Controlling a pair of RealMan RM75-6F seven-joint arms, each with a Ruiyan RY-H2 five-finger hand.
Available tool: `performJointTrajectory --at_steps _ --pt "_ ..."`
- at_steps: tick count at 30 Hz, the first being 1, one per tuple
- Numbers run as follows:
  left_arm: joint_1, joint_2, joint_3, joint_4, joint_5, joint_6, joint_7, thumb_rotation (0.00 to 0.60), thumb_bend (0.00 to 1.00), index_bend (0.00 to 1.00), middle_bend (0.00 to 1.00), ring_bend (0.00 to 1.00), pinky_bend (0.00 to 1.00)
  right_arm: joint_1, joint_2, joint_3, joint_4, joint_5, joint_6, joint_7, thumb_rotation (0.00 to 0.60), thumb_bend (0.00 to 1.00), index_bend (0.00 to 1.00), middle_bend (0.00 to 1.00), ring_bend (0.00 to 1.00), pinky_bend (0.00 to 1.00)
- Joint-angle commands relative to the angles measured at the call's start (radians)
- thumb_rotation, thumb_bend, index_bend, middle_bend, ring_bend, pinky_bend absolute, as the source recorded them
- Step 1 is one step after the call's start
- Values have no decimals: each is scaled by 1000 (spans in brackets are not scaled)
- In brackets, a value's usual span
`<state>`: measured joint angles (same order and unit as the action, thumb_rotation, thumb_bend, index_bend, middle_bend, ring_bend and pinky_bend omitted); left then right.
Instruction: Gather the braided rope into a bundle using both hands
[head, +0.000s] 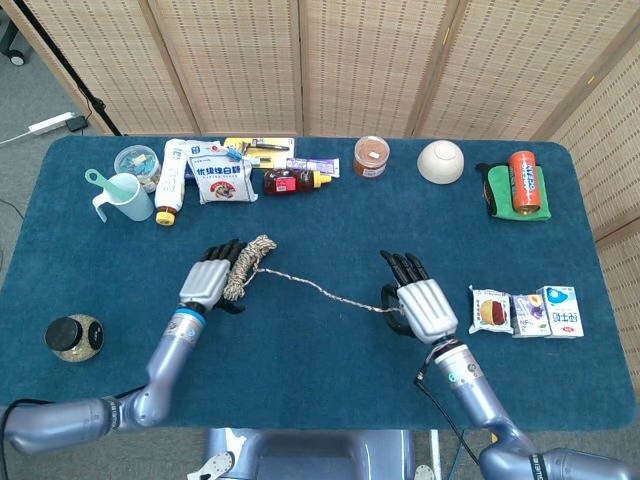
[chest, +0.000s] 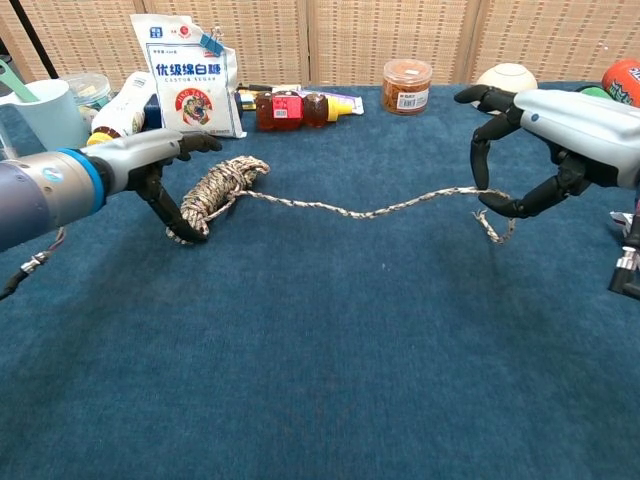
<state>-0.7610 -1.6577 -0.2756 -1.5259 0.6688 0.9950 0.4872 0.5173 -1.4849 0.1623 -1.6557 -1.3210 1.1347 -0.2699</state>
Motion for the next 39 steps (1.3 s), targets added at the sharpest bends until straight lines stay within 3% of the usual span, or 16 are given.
performJointTrajectory --at_steps 1,16,22,25,30,34,39 --pt "-37 -61 -21 61 -57 33 27 600 102 0 0 0 0 -2 9 2 13 3 -1 23 600 434 651 0 0 0" --pt "-76 -120 -40 246 -97 -2 28 600 102 0 0 0 0 -6 40 -6 21 -10 7 56 600 434 652 0 0 0" --pt "-89 -135 -37 249 -109 10 57 600 102 0 0 0 0 -6 38 -8 26 -9 9 64 600 434 653 0 0 0" --pt "-95 -157 -27 250 -98 65 95 600 102 0 0 0 57 -7 41 -8 24 -10 12 66 600 434 653 0 0 0" --pt "-96 -178 -21 248 -100 112 137 600 103 0 0 5 277 -10 47 -7 20 -11 18 71 600 434 653 0 0 0" --pt "-97 -191 -19 236 -141 149 208 600 115 0 6 108 385 -14 55 -9 17 -14 23 78 600 434 653 0 0 0" --pt "-96 -203 -32 231 -162 170 238 600 151 88 153 268 506 -14 58 -9 18 -13 23 84 600 434 653 0 0 0"
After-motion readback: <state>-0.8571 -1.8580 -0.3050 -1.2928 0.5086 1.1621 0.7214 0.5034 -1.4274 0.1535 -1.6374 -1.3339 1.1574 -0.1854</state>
